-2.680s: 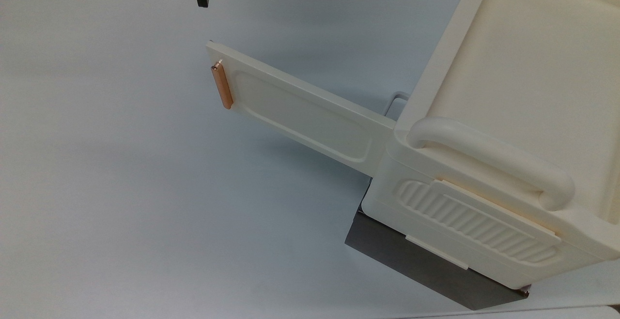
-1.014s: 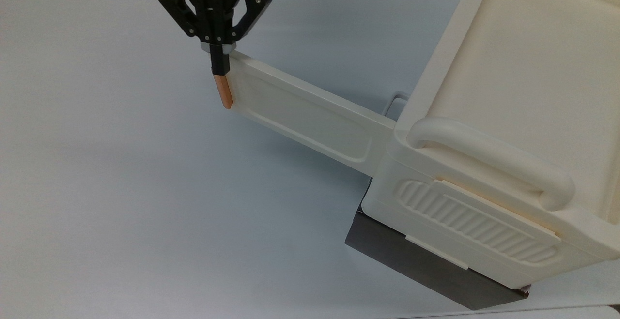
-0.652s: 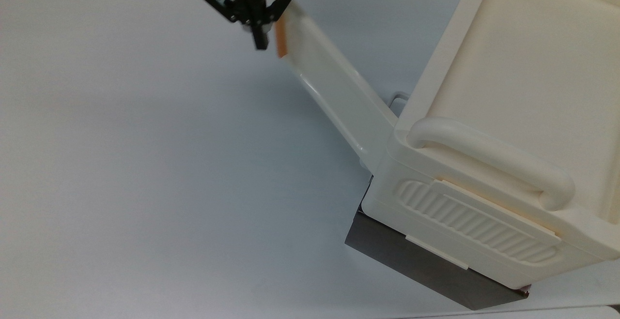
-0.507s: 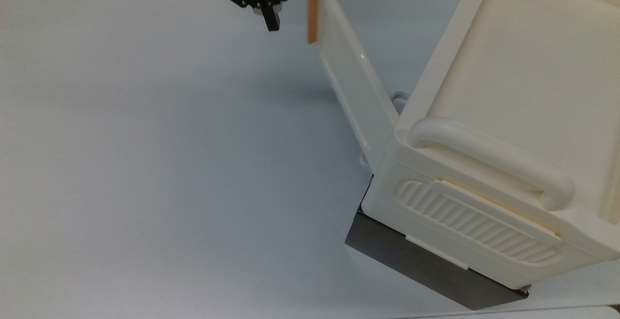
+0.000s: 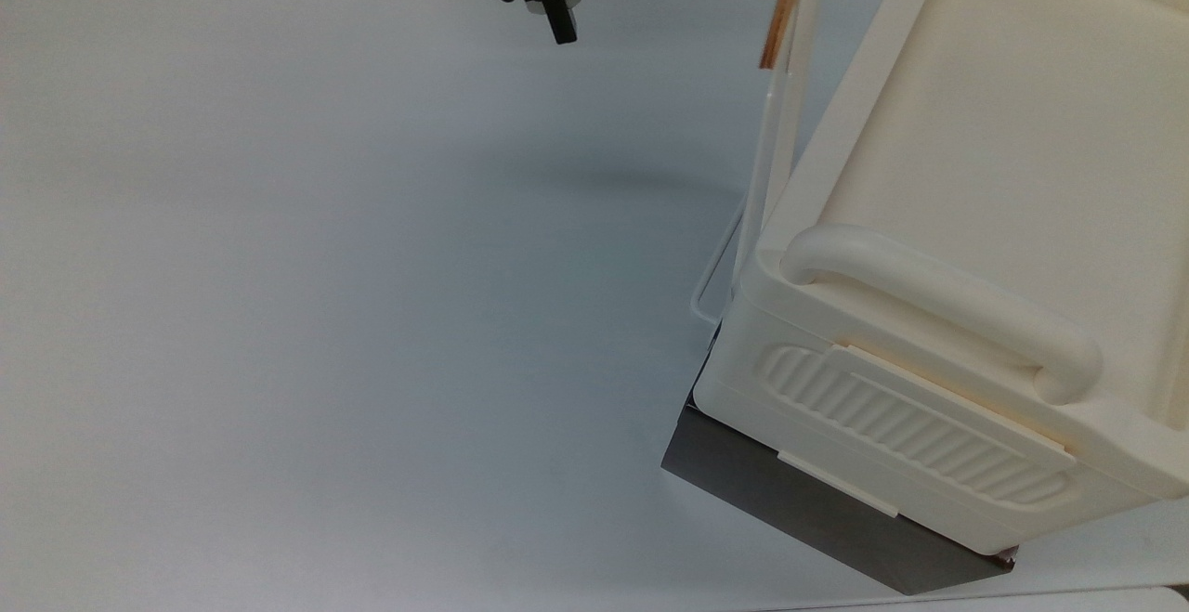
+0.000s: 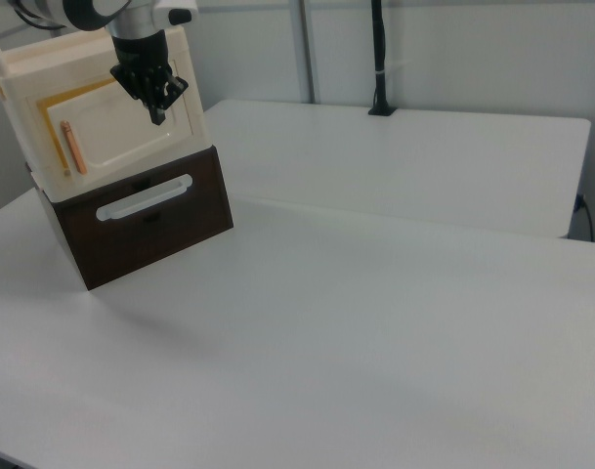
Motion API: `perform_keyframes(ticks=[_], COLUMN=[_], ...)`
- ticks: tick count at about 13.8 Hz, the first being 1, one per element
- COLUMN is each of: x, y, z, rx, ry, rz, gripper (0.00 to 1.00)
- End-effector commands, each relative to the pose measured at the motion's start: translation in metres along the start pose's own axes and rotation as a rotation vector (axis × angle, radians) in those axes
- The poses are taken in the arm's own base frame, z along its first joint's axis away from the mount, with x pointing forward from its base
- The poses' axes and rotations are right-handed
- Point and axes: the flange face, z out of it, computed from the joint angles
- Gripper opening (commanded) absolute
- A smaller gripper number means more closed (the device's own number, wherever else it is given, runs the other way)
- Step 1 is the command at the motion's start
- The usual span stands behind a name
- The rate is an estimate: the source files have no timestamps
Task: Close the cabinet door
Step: 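Keep pushing the door flush against the cabinet front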
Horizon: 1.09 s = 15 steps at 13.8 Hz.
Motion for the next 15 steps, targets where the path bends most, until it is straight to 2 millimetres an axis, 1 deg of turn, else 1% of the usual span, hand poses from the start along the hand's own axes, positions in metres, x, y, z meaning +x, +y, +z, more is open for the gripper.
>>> perform_keyframes(ticks=[1, 3, 4, 5, 6, 8, 10, 11, 12, 13, 15], x=[-0.002, -0.003, -0.002, -0.002, -0.004, -0.010, -0.013, -0.014, -0.015, -0.015, -0.012], y=[-0.007, -0.029, -0.046, -0.069, -0.095, -0.138, -0.162, -0.176, -0.179, -0.178, -0.171], z=[0.010, 0.020, 0.023, 0.027, 0.035, 0.041, 0.043, 0.049, 0.050, 0.050, 0.047], rx=[0.001, 0.009, 0.014, 0.024, 0.037, 0.067, 0.081, 0.088, 0.090, 0.090, 0.087], ry=[-0.032, -0.046, -0.036, -0.014, 0.005, 0.022, 0.048, 0.060, 0.062, 0.062, 0.067], rz=[-0.030, -0.074, -0.100, -0.135, -0.172, -0.237, -0.270, -0.288, -0.291, -0.292, -0.283], gripper=[0.00, 0.00, 0.00, 0.00, 0.00, 0.00, 0.00, 0.00, 0.00, 0.00, 0.00])
